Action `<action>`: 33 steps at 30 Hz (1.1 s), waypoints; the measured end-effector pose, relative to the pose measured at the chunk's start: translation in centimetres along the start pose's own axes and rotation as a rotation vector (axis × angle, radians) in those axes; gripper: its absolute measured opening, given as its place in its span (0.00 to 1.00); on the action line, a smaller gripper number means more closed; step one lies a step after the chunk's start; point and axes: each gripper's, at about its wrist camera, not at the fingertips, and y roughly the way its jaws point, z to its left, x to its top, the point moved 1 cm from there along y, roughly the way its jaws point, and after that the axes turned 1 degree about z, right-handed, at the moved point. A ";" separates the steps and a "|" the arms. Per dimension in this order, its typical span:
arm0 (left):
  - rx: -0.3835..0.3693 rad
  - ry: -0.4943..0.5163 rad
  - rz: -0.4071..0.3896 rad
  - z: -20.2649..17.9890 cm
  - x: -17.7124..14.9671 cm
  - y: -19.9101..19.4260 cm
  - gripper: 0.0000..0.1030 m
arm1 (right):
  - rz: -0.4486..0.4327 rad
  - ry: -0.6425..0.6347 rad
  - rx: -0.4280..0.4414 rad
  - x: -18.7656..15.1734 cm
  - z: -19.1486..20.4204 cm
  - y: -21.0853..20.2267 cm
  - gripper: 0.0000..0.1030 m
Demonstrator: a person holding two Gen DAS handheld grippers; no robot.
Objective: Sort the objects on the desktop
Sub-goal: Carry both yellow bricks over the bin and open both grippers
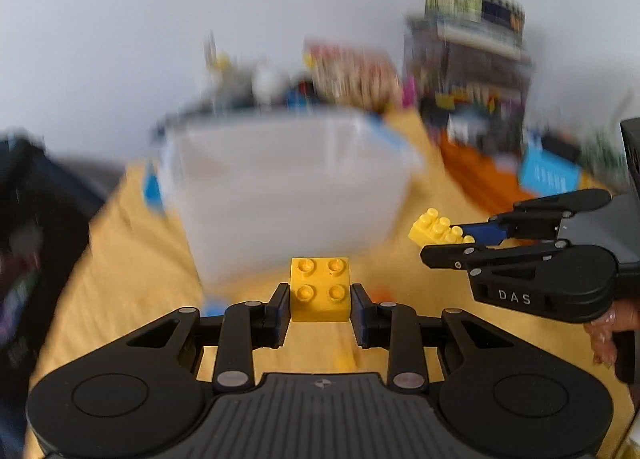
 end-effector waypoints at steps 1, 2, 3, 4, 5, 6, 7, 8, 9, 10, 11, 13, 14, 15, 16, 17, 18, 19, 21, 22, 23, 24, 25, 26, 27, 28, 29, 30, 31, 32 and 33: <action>0.011 0.010 -0.025 0.4 1.7 -0.2 0.33 | -0.045 -0.003 0.001 1.4 -0.1 -0.6 0.26; 0.017 0.009 -0.055 1.0 3.5 -0.3 0.33 | -0.089 0.003 0.005 2.7 -0.4 -1.1 0.26; 0.018 0.006 -0.084 1.5 5.0 -0.3 0.33 | -0.129 0.008 0.001 4.1 -0.6 -1.5 0.26; 0.022 0.006 -0.109 1.9 6.4 -0.3 0.33 | -0.171 0.008 -0.005 5.5 -0.9 -1.9 0.26; 0.035 0.010 -0.126 2.4 7.6 -0.1 0.33 | -0.214 0.010 -0.011 7.2 -1.3 -2.3 0.26; 0.052 0.015 -0.142 2.9 8.9 0.4 0.33 | -0.248 0.017 -0.017 8.5 -1.7 -2.4 0.26; 0.065 0.022 -0.152 3.1 9.7 0.9 0.33 | -0.277 0.025 -0.021 9.8 -2.3 -2.5 0.26; 0.078 0.030 -0.158 3.4 10.4 1.7 0.33 | -0.300 0.038 -0.023 11.2 -2.9 -2.4 0.26; 0.093 0.035 -0.166 3.7 10.9 2.7 0.33 | -0.316 0.053 -0.025 12.1 -3.5 -2.2 0.26; 0.101 0.044 -0.174 4.0 11.1 3.6 0.33 | -0.324 0.065 -0.025 13.2 -4.0 -1.8 0.26; 0.117 0.061 -0.170 4.2 11.1 5.0 0.33 | -0.325 0.072 -0.026 14.1 -4.4 -1.2 0.26; 0.149 0.062 -0.124 4.6 10.7 7.9 0.33 | -0.318 0.111 -0.034 15.4 -5.3 0.3 0.26; 0.150 0.053 -0.101 4.8 10.4 9.1 0.33 | -0.316 0.147 -0.036 15.7 -5.7 1.3 0.26; 0.160 0.046 -0.063 5.0 9.9 10.5 0.33 | -0.300 0.177 -0.041 15.9 -6.0 2.4 0.26; 0.161 0.038 -0.023 5.4 9.5 11.5 0.33 | -0.274 0.195 -0.050 15.7 -6.2 3.4 0.26; 0.156 0.029 0.016 5.5 9.1 12.4 0.33 | -0.248 0.212 -0.054 15.6 -6.2 4.6 0.26; 0.159 0.022 0.033 5.5 8.7 12.7 0.33 | -0.223 0.219 -0.056 15.4 -6.1 5.6 0.27; 0.161 0.017 0.037 5.7 8.6 12.8 0.34 | -0.191 0.216 -0.060 15.1 -6.0 6.4 0.28; 0.142 0.013 0.025 5.7 8.4 12.0 0.44 | -0.141 0.200 -0.053 14.5 -5.6 7.7 0.38; 0.139 0.013 0.012 5.5 8.3 11.3 0.48 | -0.144 0.196 -0.051 14.3 -5.6 7.5 0.40; 0.147 0.013 -0.006 5.3 8.2 10.5 0.48 | -0.164 0.192 -0.053 14.0 -5.5 7.0 0.41; 0.149 0.009 -0.022 5.3 8.2 9.7 0.48 | -0.184 0.185 -0.057 13.7 -5.5 6.4 0.44; 0.145 -0.004 -0.045 5.2 8.1 8.5 0.48 | -0.199 0.182 -0.060 13.4 -5.5 5.6 0.45; 0.137 -0.023 -0.075 5.1 7.7 7.2 0.53 | -0.215 0.187 -0.058 13.1 -5.6 4.7 0.45; 0.129 -0.038 -0.098 5.0 7.3 6.3 0.57 | -0.229 0.193 -0.047 13.0 -5.8 4.1 0.47; 0.123 -0.050 -0.115 4.9 6.8 5.3 0.62 | -0.246 0.189 -0.034 13.0 -5.9 3.6 0.48; 0.122 -0.058 -0.124 4.5 6.1 4.5 0.63 | -0.264 0.178 -0.028 12.6 -5.9 2.7 0.53; 0.119 -0.058 -0.124 4.1 4.9 3.7 0.63 | -0.278 0.167 -0.032 12.3 -5.7 2.1 0.59; 0.111 -0.048 -0.112 3.7 4.1 3.5 0.63 | -0.289 0.155 -0.038 11.7 -5.5 1.4 0.62; 0.106 -0.034 -0.092 3.2 3.0 3.4 0.63 | -0.290 0.143 -0.038 11.0 -5.3 0.9 0.63; 0.099 -0.016 -0.060 2.4 1.7 3.4 0.62 | -0.283 0.135 -0.035 10.3 -5.0 0.6 0.63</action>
